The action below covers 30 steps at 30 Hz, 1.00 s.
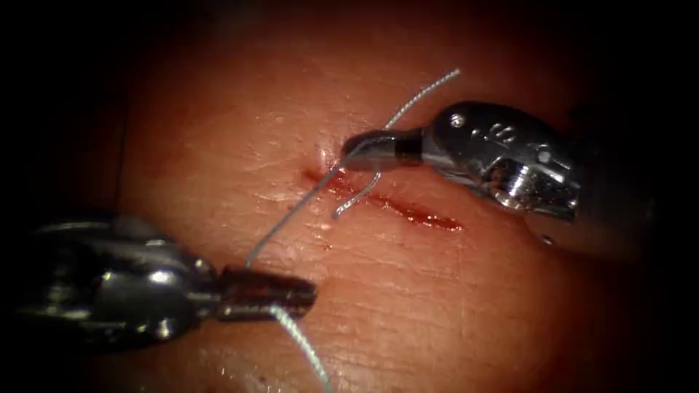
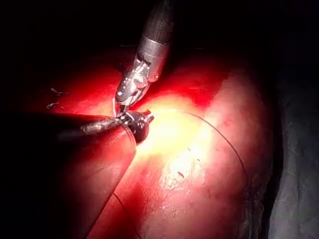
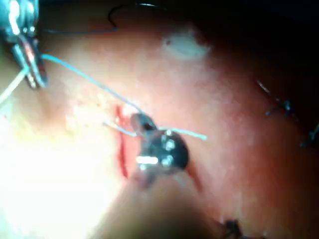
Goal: Wound Closure
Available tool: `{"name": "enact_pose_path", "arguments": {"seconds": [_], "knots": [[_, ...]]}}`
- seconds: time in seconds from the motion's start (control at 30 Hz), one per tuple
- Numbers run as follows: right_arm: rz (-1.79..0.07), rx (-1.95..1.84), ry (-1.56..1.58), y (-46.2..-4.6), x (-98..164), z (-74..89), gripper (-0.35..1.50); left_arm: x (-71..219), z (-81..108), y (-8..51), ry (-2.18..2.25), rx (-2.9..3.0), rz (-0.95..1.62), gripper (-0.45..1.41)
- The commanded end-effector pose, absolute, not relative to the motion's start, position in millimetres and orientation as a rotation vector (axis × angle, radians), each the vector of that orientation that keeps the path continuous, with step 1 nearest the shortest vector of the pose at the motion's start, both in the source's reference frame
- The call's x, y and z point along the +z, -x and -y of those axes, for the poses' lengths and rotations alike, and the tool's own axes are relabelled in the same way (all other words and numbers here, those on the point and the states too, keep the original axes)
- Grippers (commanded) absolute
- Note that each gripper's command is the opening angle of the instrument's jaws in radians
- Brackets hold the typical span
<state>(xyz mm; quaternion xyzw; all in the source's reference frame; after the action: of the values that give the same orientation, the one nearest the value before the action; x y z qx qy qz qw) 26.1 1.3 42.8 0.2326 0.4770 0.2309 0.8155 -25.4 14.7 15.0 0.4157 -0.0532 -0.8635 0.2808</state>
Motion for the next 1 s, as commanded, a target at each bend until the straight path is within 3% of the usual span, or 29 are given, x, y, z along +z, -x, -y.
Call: {"name": "enact_pose_path", "arguments": {"seconds": [0.03,0.07,0.1,0.13,0.17,0.23,0.3,0.4,0.6,0.67,0.8,1.0], "knots": [[-1.052,0.479,-0.489,-26.8,41.5,-1.7,-0.35,15.1,-15.7,24.8,-1.108,-2.328,0.157,-0.45],[-1.066,0.474,-0.482,-26.8,41.0,-1.8,-0.32,15.0,-15.9,24.3,-1.11,-2.334,0.158,-0.45],[-1.077,0.466,-0.468,-26.8,40.4,-1.8,0.07,14.9,-16.2,23.8,-1.105,-2.343,0.16,-0.45],[-1.079,0.458,-0.45,-26.8,40.0,-1.8,0.27,14.9,-16.4,23.3,-1.1,-2.346,0.163,-0.45],[-1.079,0.458,-0.45,-26.8,40.0,-1.8,0.27,14.9,-16.4,23.3,-1.1,-2.346,0.163,-0.45],[-1.082,0.443,-0.434,-26.9,39.3,-1.7,0.74,14.9,-16.9,22.3,-1.095,-2.362,0.168,-0.45],[-1.091,0.429,-0.426,-27.0,38.5,-1.4,1.06,15.1,-17.3,21.1,-1.082,-2.377,0.175,-0.45],[-1.107,0.428,-0.428,-27.2,37.9,-0.7,1.28,15.5,-17.7,20.3,-1.059,-2.395,0.19,-0.45],[-1.121,0.434,-0.428,-27.2,37.2,-0.6,1.31,15.6,-17.6,20.0,-1.056,-2.386,0.192,-0.45],[-1.143,0.448,-0.429,-27.1,37.0,-1.6,1.16,15.5,-17.4,20.2,-1.058,-2.379,0.19,-0.45],[-1.154,0.487,-0.391,-27.3,37.0,-3.4,1.06,15.6,-17.2,20.5,-1.064,-2.37,0.186,-0.45],[-1.152,0.47,-0.357,-28.9,37.0,-4.3,1.08,16.0,-17.0,21.2,-1.068,-2.357,0.186,-0.45]]}}
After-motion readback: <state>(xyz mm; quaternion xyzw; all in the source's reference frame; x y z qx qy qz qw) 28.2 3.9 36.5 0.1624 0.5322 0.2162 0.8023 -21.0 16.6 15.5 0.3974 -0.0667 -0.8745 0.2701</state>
